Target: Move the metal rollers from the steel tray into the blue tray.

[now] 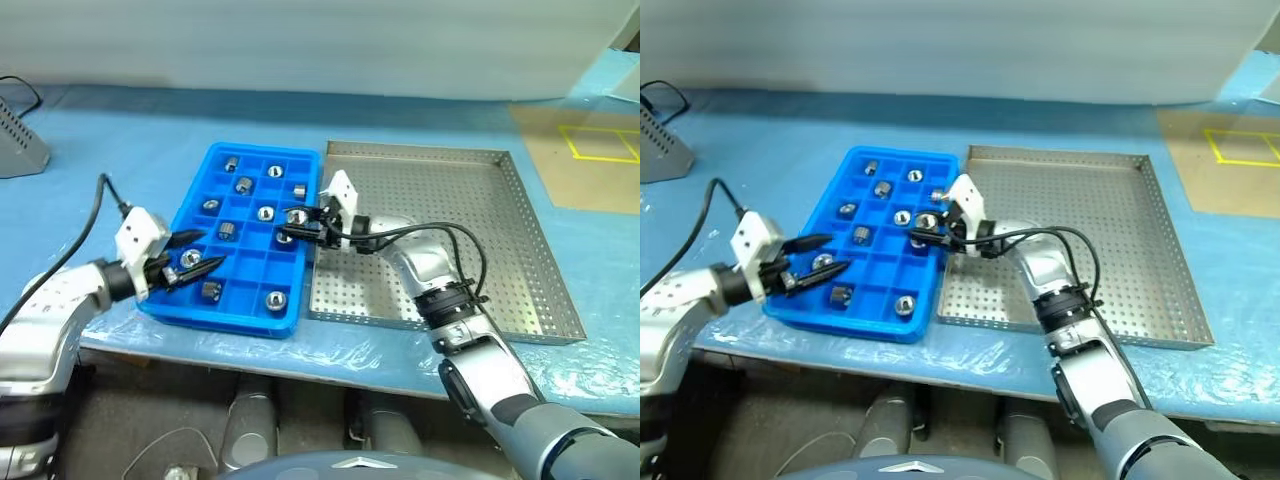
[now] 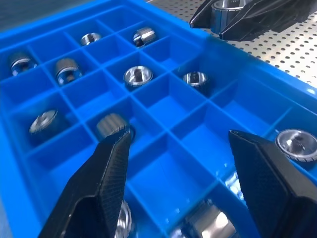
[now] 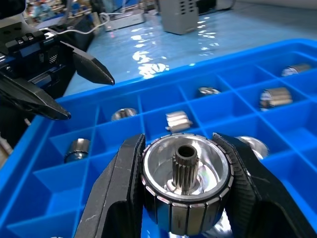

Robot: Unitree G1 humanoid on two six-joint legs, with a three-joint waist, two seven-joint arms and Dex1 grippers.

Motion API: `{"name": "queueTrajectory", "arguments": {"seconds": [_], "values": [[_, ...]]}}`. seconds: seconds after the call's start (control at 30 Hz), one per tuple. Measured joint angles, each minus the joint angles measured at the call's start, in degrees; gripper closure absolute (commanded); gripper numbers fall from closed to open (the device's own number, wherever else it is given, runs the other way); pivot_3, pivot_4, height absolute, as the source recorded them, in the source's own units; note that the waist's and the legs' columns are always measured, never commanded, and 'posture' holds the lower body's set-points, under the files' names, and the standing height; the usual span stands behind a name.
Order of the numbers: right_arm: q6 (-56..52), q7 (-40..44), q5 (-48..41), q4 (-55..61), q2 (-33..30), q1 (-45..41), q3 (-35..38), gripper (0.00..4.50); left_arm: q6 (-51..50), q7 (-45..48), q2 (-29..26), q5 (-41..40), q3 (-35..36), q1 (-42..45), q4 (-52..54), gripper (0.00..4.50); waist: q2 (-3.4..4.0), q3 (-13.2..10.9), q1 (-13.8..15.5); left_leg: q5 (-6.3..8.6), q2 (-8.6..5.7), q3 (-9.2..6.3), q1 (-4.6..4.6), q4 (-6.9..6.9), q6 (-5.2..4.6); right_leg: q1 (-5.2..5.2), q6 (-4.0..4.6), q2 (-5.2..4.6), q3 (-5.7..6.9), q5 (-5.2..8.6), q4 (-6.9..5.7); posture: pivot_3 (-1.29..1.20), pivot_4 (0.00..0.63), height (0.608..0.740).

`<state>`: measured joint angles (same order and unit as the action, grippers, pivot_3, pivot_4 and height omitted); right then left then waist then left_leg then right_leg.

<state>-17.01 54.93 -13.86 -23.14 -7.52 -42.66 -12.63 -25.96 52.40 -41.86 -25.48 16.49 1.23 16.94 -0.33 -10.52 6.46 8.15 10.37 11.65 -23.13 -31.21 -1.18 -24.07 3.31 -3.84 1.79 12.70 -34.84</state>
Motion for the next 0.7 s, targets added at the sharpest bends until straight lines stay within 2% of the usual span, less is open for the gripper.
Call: {"name": "queueTrajectory", "arguments": {"seconds": [0.13, 0.37, 0.57, 0.7], "values": [[2.4, 1.5, 1.4, -4.2, 2.8, -1.8, -1.6, 2.81, -2.1, -2.7, 0.0, -1.4, 3.1, -4.7, 5.6, 1.16, -0.01, 0.0, 1.4, -0.07, 0.04, -0.05, 0.05, 0.02, 0.13, 0.02, -0.01, 0.01, 0.01, 0.0, -0.04, 0.32, 0.15, 0.74], [3.1, 3.2, 3.7, -7.6, 5.4, -2.0, -4.0, 2.81, -3.9, -5.5, 0.2, -2.6, 3.3, -7.1, 9.9, 1.16, -0.01, 0.0, 2.6, -0.1, 0.03, -0.1, 0.05, 0.04, 0.17, 0.01, -0.01, 0.02, 0.01, 0.0, -0.09, 0.33, 0.15, 0.74], [4.6, 1.9, 5.9, -7.6, 5.2, -2.0, -4.5, 0.84, -4.4, -5.9, 0.2, -3.1, 2.3, -6.4, 10.5, 1.16, -0.03, 0.0, 2.6, -0.12, 0.03, -0.11, 0.11, 0.05, 0.21, 0.03, -0.02, 0.02, 0.0, 0.0, -0.12, 0.3, 0.15, 0.74], [3.8, 1.1, 6.0, -7.4, 5.2, -2.0, -4.4, 0.84, -4.4, -5.9, 0.2, -3.2, 0.8, -5.2, 10.3, 1.16, -0.04, 0.0, 2.5, -0.13, 0.01, -0.12, 0.19, 0.04, 0.22, 0.09, -0.03, 0.02, -0.02, 0.01, -0.14, 0.27, 0.15, 0.74]]}}
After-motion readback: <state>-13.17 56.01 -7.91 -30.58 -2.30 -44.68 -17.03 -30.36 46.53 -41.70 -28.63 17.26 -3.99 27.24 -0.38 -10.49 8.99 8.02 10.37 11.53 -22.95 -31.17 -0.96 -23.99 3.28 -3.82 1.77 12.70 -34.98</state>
